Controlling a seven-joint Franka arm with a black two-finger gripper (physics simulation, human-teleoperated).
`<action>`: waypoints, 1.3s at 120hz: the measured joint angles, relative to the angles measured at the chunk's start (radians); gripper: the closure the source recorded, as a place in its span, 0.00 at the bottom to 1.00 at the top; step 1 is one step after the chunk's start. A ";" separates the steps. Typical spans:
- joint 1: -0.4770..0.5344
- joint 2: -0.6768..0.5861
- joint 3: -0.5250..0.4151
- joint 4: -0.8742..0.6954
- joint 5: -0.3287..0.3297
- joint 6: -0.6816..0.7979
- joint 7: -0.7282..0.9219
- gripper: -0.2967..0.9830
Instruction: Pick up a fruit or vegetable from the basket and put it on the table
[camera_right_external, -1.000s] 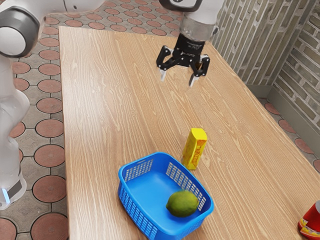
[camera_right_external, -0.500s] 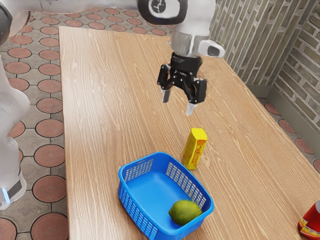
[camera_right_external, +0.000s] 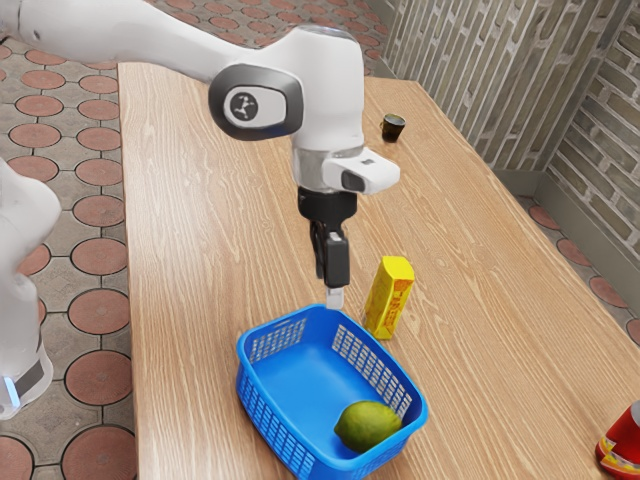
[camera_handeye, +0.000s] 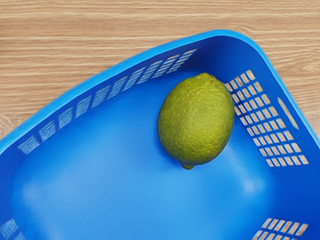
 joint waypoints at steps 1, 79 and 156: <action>-0.005 0.005 0.001 0.000 0.000 0.003 0.006 0.25; -0.119 0.225 -0.010 -0.086 -0.045 0.364 0.244 0.25; -0.137 0.327 0.017 -0.045 -0.059 0.460 0.308 0.24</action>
